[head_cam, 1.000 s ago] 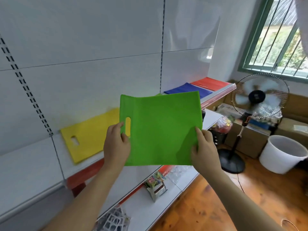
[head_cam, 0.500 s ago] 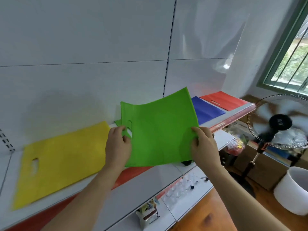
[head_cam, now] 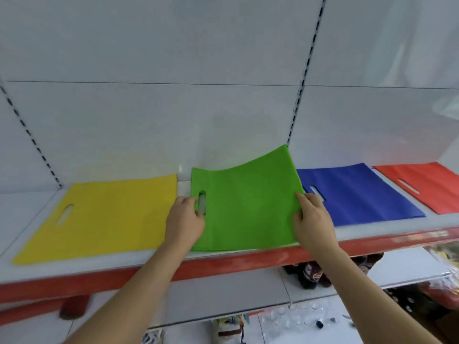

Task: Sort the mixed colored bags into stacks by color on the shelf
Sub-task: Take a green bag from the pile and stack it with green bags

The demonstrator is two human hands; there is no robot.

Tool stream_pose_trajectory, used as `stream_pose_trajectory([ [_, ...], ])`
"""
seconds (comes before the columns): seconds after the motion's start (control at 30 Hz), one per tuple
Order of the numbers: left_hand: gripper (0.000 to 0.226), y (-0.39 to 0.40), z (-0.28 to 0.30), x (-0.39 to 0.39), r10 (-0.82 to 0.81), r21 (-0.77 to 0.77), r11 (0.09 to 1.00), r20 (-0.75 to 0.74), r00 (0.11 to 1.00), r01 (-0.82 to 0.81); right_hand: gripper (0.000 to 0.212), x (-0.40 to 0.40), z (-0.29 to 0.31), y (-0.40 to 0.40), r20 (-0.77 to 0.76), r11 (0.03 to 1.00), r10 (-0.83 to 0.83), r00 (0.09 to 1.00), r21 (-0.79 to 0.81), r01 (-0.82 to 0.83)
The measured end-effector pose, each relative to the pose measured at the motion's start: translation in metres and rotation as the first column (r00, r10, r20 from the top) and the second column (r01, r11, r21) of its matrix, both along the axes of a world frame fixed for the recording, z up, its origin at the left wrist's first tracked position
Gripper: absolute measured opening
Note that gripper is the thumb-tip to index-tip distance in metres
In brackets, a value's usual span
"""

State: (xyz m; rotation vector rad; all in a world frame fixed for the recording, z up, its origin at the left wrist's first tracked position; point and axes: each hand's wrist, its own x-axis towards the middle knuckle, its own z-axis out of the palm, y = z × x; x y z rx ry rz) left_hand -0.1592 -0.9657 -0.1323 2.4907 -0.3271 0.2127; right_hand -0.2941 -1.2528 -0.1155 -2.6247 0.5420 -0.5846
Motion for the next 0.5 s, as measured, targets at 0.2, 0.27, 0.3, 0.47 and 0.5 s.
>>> stream_pose_trajectory([
  [0.2, 0.035, -0.014, -0.003, 0.008, 0.068, 0.216, 0.973, 0.045, 0.997, -0.076, 0.055, 0.025, -0.009, -0.022, -0.176, 0.993, 0.106, 0.979, -0.023, -0.112],
  [0.27, 0.034, -0.016, -0.005, 0.010, 0.083, 0.289, 0.953, 0.043, 0.996, -0.092, 0.056, 0.030, -0.013, -0.025, -0.234, 0.992, 0.116, 0.965, -0.029, -0.126],
  [0.3, 0.034, -0.017, -0.007, 0.010, 0.081, 0.322, 0.943, 0.044, 0.996, -0.091, 0.057, 0.031, -0.014, -0.026, -0.260, 0.991, 0.115, 0.959, -0.032, -0.128],
  [0.47, 0.037, -0.018, -0.012, 0.013, 0.082, 0.411, 0.907, 0.056, 0.995, -0.098, 0.054, 0.038, -0.019, -0.028, -0.330, 0.984, 0.082, 0.940, -0.124, -0.129],
  [0.5, 0.037, -0.019, -0.013, 0.013, 0.087, 0.418, 0.902, 0.063, 0.994, -0.105, 0.054, 0.040, -0.020, -0.028, -0.337, 0.982, 0.076, 0.938, -0.137, -0.128],
])
